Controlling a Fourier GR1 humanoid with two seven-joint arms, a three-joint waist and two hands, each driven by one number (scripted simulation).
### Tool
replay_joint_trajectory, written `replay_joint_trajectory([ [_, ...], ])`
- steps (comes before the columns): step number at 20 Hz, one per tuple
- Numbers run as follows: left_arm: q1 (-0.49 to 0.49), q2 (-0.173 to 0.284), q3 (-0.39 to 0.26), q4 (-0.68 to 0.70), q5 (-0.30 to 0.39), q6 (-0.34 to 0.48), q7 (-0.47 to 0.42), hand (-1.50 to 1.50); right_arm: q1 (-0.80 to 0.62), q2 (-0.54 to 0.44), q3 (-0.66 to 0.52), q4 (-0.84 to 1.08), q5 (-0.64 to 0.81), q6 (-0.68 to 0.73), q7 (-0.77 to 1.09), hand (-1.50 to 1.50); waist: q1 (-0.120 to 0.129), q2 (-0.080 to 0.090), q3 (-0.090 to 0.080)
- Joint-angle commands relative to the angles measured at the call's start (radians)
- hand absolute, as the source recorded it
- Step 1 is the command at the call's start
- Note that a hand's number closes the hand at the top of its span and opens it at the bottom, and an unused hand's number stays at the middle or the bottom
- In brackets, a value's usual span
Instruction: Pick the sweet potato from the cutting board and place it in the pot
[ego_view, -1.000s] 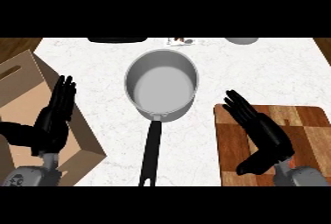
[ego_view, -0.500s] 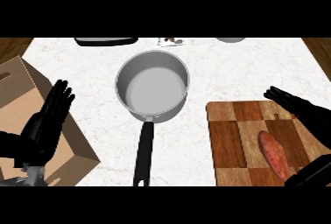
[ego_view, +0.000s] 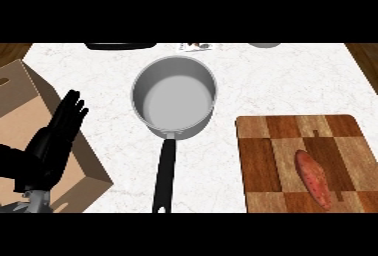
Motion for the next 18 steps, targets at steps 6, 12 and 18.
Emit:
replay_joint_trajectory([
  [6,-0.037,-0.056,-0.031,0.020,0.022,-0.004,0.044,0.00,0.035,-0.226,0.007,-0.003,0.127,0.138,-0.063,-1.50,0.013,0.014,-0.020],
  [12,-0.066,-0.071,-0.030,0.055,-0.004,0.003,0.048,0.00,0.055,-0.230,0.050,-0.043,0.160,0.137,0.012,-1.50,0.016,0.014,-0.019],
  [18,-0.104,-0.099,-0.038,0.107,-0.005,-0.023,0.012,0.00,0.006,-0.139,0.188,-0.075,0.261,0.073,0.152,-1.50,0.030,0.018,-0.020],
])
